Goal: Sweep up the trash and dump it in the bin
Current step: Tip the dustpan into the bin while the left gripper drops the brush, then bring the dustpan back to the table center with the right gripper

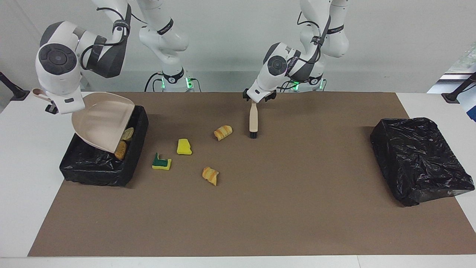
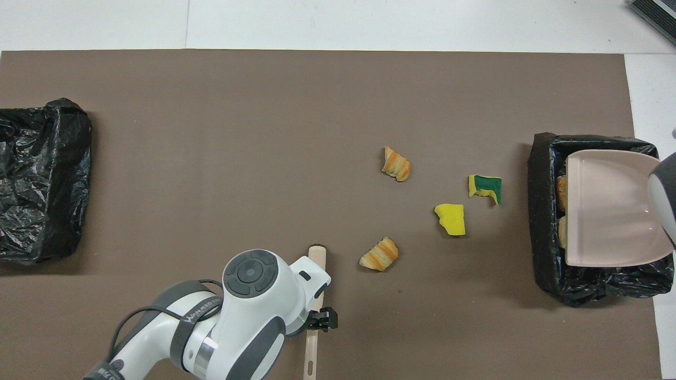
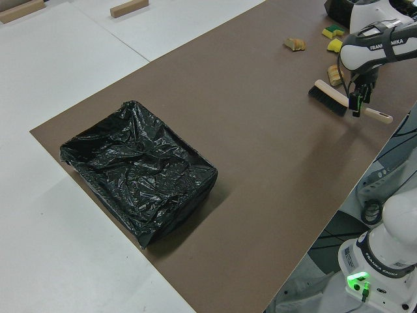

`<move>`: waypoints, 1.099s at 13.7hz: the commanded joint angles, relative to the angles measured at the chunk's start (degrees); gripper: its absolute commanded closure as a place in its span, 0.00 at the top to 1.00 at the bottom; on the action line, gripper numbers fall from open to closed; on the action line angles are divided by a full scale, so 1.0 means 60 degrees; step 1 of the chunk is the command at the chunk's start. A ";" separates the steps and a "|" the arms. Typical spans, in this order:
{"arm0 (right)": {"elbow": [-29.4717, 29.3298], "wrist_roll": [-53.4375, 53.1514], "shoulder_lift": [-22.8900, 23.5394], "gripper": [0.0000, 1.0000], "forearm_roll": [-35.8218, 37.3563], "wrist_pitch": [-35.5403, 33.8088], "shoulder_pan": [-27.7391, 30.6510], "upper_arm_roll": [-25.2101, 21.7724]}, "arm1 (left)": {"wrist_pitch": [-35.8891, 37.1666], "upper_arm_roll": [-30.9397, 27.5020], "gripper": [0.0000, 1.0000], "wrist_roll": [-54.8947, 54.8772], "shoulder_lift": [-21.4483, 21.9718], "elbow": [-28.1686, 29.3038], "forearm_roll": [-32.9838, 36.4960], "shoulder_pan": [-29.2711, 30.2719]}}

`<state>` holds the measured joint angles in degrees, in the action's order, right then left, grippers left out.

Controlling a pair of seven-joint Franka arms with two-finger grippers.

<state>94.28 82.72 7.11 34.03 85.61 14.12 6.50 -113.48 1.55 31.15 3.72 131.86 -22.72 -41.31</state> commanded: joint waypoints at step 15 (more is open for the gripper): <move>0.0108 -1.1623 0.0994 0.00 -0.5364 0.1476 -0.4327 0.0176 | 0.2595 -0.0024 1.00 -0.5846 0.0333 -0.4236 0.4270 0.6046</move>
<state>96.34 21.63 10.92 4.44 91.89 -8.83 7.82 -100.13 0.80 2.27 6.69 110.01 1.21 -9.52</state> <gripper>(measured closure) 0.674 0.000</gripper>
